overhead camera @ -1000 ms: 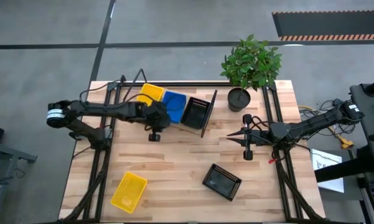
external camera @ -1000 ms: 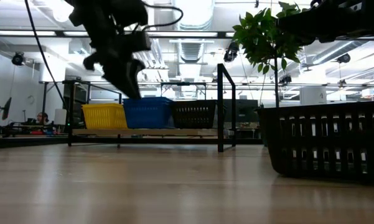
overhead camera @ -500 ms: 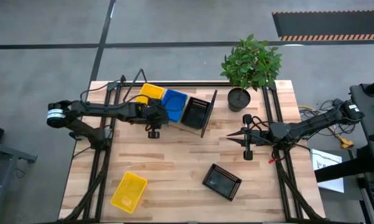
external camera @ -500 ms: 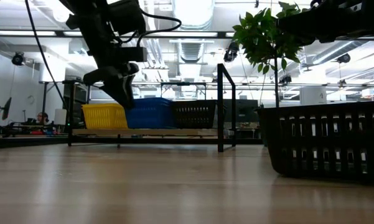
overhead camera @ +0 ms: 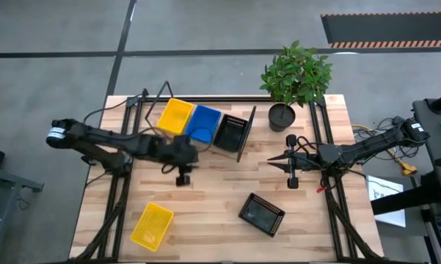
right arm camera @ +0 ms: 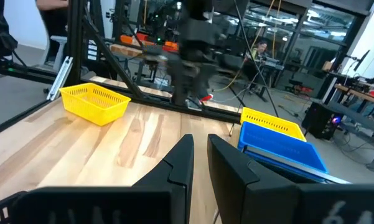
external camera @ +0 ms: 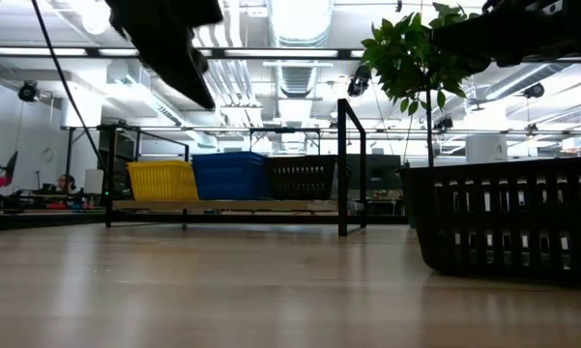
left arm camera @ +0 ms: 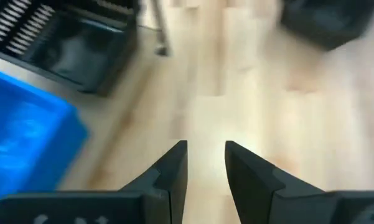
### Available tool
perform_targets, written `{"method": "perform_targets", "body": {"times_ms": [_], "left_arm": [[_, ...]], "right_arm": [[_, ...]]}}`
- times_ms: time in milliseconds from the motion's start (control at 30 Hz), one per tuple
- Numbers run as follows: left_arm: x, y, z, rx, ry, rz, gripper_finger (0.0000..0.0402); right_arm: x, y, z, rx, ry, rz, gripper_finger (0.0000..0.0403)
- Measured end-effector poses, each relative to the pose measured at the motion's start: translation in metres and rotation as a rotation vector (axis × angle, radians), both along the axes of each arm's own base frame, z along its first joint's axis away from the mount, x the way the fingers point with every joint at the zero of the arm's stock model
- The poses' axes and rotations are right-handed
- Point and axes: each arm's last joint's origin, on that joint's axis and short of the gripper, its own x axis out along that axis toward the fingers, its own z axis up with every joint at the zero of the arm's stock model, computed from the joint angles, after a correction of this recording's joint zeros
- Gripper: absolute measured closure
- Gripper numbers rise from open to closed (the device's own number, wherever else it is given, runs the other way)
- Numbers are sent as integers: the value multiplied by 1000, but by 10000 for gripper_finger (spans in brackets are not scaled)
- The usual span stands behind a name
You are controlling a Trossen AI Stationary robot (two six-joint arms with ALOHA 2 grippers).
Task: Stack baskets on shelf by color
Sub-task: Stack the yellow basket on top of the other yellow baskets on the shelf
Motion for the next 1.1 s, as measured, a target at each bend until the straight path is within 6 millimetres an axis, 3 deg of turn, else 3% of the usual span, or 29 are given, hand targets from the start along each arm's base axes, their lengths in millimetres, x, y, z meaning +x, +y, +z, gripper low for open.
{"method": "perform_targets", "body": {"times_ms": [300, 500, 667, 900, 1100], "left_arm": [[-20, -79, 1, -281, 6, 6, 311], [-41, -136, 13, -430, 39, -95, 312], [-51, -173, 12, -514, 96, -65, 330], [-58, -221, -11, -512, 370, 43, 375], [-72, -252, -8, -352, 562, 63, 399]], "right_arm": [[0, 0, -1, 13, 7, 0, 364], [0, 0, -1, 16, 9, 0, 364], [0, 0, -1, 32, 10, 1, 364], [0, 1, -1, 52, 15, 21, 364], [0, 1, -1, 54, 15, 30, 364]]}}
